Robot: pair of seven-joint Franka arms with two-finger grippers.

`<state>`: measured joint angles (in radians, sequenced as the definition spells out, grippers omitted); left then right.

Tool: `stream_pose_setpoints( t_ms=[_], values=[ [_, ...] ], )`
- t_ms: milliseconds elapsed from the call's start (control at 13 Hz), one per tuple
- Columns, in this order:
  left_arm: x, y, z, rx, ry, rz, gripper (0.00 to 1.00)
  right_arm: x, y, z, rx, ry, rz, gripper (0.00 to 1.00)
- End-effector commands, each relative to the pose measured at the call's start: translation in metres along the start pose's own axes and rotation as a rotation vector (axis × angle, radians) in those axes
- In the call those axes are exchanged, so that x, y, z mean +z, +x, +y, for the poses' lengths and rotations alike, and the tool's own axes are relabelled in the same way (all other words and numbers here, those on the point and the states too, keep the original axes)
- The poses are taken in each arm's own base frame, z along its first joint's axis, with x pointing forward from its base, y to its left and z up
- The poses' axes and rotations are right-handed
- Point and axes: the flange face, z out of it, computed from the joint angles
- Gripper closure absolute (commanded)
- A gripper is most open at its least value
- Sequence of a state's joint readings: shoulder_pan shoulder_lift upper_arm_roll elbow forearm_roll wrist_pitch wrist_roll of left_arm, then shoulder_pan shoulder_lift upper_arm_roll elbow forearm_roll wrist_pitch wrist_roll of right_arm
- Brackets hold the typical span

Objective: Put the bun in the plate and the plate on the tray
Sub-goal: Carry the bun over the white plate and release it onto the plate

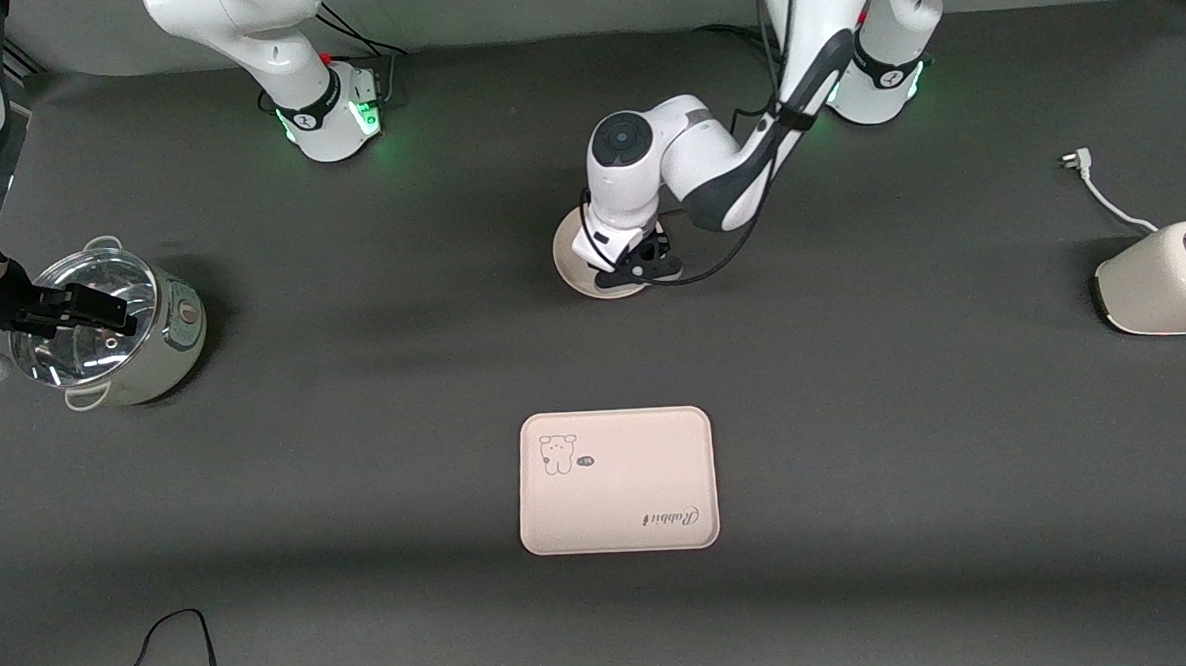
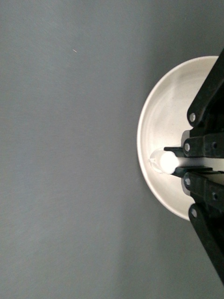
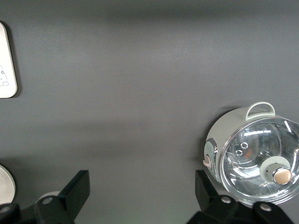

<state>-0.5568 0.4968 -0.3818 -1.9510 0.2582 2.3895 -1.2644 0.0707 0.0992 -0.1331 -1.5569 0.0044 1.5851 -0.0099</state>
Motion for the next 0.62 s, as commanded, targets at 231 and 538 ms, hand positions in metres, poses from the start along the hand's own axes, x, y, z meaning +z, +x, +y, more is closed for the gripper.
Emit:
stream_pose_setpoints(
  t_ms=[231,538],
  values=[
    [0.0105,-0.0037,0.0079,-0.033,0.009,0.019,0.00,-0.0012,-0.0024,0.0003,-0.022,-0.017,-0.004,0.00],
    [0.0082,-0.0018,0.0058,-0.025,0.022,0.027,0.00,0.0004,-0.0020,0.0002,-0.022,-0.017,-0.007,0.00]
  ],
)
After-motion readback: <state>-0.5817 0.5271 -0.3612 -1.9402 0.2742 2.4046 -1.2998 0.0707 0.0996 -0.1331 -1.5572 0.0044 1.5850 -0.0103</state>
